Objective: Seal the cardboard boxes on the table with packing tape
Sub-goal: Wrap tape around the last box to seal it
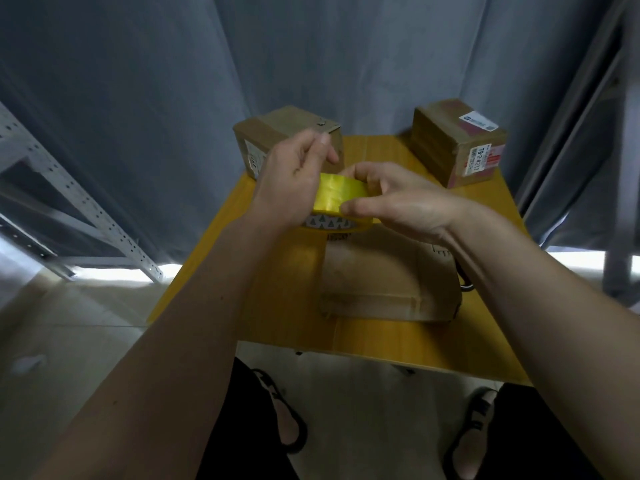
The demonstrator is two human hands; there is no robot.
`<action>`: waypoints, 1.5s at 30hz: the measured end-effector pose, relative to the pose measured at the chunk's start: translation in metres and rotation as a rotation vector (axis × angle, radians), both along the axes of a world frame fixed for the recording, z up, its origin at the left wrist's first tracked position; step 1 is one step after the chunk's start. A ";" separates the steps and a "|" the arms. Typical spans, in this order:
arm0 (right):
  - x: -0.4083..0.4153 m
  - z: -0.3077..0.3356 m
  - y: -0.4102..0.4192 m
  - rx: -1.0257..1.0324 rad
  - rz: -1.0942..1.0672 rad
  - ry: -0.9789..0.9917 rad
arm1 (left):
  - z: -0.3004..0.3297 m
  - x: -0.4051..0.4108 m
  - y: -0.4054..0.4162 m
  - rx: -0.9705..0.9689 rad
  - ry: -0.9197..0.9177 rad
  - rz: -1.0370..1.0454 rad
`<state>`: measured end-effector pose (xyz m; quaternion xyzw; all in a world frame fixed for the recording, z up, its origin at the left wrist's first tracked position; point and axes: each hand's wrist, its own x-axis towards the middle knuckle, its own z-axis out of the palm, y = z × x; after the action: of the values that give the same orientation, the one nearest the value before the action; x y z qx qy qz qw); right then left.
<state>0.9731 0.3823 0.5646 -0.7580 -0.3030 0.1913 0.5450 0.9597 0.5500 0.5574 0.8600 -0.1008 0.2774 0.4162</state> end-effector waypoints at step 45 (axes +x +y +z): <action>-0.009 -0.005 0.000 -0.006 -0.046 -0.065 | 0.006 -0.005 -0.001 0.122 0.073 -0.009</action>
<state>0.9642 0.3827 0.5591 -0.7724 -0.3023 0.1547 0.5368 0.9545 0.5486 0.5635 0.8928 -0.1062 0.2371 0.3680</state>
